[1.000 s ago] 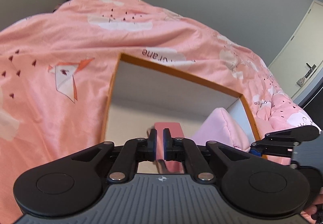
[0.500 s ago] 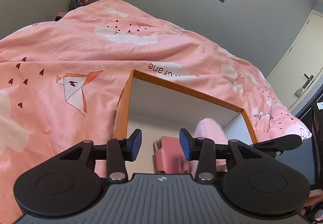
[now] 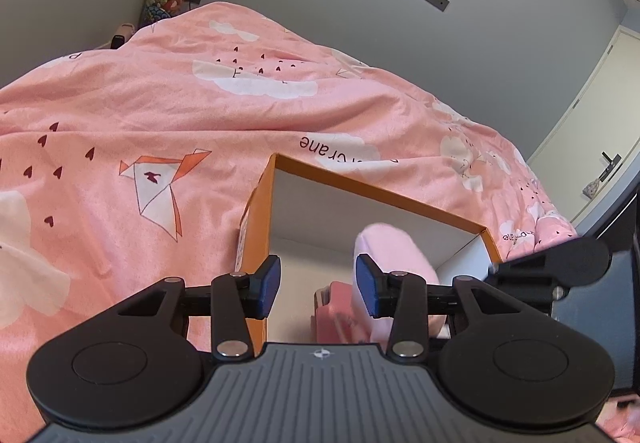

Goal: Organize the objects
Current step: 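Lower the backpack into the box and open the right gripper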

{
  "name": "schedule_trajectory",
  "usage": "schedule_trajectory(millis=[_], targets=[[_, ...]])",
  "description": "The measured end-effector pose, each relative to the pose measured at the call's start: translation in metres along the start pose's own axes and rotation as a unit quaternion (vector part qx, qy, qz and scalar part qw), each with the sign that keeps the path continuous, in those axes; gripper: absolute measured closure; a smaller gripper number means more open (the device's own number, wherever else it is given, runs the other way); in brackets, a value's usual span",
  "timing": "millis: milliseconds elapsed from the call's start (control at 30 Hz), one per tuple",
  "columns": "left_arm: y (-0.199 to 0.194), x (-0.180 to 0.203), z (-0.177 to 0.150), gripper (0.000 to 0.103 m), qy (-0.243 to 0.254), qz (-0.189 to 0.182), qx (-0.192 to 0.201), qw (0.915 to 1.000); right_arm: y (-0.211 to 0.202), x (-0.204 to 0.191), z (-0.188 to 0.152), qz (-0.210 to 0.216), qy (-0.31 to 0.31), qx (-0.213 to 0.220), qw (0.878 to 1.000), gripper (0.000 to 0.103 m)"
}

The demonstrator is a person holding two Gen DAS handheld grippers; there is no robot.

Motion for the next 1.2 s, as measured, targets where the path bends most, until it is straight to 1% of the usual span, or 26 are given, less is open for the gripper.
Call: schedule_trajectory(millis=[100,200,267,333,367,400,467,533,567,633,767,833,900,933,967,1000,1033,1067,1100,1167,1200], targets=[[0.001,-0.001,0.003,0.056,0.004,0.001,-0.001,1.0000,0.000,-0.003,0.002,-0.023,-0.088,0.003,0.996,0.086],[0.002,-0.002,0.005,0.055,0.002,-0.001,-0.003,1.0000,0.001,-0.006,-0.004,-0.036,-0.176,0.000,0.984,0.086],[0.002,-0.003,0.006,0.056,0.001,-0.001,-0.003,1.0000,0.004,-0.007,-0.010,-0.047,-0.237,-0.001,0.970,0.085],[0.001,-0.003,0.006,0.055,0.003,0.002,-0.004,1.0000,0.009,-0.012,-0.020,-0.053,-0.301,-0.007,0.952,0.085],[0.001,-0.004,0.007,0.055,0.004,0.003,-0.004,1.0000,0.011,-0.015,-0.025,-0.047,-0.329,-0.013,0.943,0.085],[0.001,-0.004,0.007,0.055,0.005,0.004,-0.005,1.0000,0.012,-0.017,-0.031,-0.037,-0.351,-0.021,0.935,0.084],[0.001,-0.005,0.007,0.055,0.006,0.006,-0.007,0.9999,0.013,-0.019,-0.041,-0.017,-0.377,-0.038,0.925,0.083],[0.002,-0.005,0.007,0.055,0.007,0.005,-0.009,0.9999,0.008,-0.017,-0.045,-0.018,-0.386,-0.035,0.921,0.078],[0.003,-0.005,0.007,0.055,0.008,0.004,-0.010,0.9999,0.004,-0.015,-0.044,-0.016,-0.383,-0.033,0.923,0.076],[0.004,-0.003,0.007,0.055,0.011,0.002,-0.012,0.9999,-0.003,-0.008,-0.041,-0.005,-0.358,-0.034,0.933,0.064],[0.008,0.004,0.006,0.056,0.022,-0.006,-0.016,0.9996,-0.019,0.008,-0.037,0.023,-0.289,-0.038,0.956,0.063],[0.011,0.007,0.006,0.056,0.028,-0.008,-0.019,0.9994,-0.023,0.019,-0.035,0.023,-0.245,-0.045,0.968,0.063],[0.015,0.012,0.005,0.056,0.043,-0.014,-0.025,0.9986,-0.022,0.034,-0.033,0.019,-0.184,-0.057,0.981,0.063],[0.018,0.017,0.004,0.056,0.059,-0.021,-0.033,0.9975,-0.019,0.043,-0.032,0.022,-0.147,-0.067,0.987,0.063],[0.022,0.022,0.004,0.056,0.078,-0.031,-0.044,0.9955,-0.016,0.052,-0.032,0.026,-0.102,-0.077,0.991,0.063],[0.026,0.027,0.003,0.056,0.096,-0.038,-0.055,0.9931,-0.012,0.062,-0.032,0.032,-0.047,-0.087,0.995,0.060],[0.030,0.031,0.002,0.056,0.113,-0.042,-0.067,0.9904,-0.008,0.072,-0.034,0.042,0.012,-0.096,0.994,0.060],[0.035,0.036,0.002,0.056,0.132,-0.046,-0.080,0.9870,-0.008,0.070,-0.041,0.059,0.068,-0.103,0.991,0.060],[0.039,0.040,0.001,0.056,0.149,-0.046,-0.089,0.9837,-0.009,0.072,-0.048,0.080,0.125,-0.106,0.983,0.060],[0.047,0.044,-0.001,0.056,0.168,-0.040,-0.105,0.9793,-0.003,0.084,-0.054,0.116,0.226,-0.111,0.961,0.059],[0.051,0.044,-0.002,0.056,0.173,-0.035,-0.113,0.9779,0.002,0.086,-0.057,0.128,0.267,-0.114,0.948,0.053]])
Point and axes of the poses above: each gripper's, at about its wrist camera, not at the fingertips, and y roughly the way its jaws point, x to its right, z to its top, the point moved 5 cm from there along y, roughly the way its jaws point, and after that the axes turned 7 degrees about y, right-handed, at the moved point
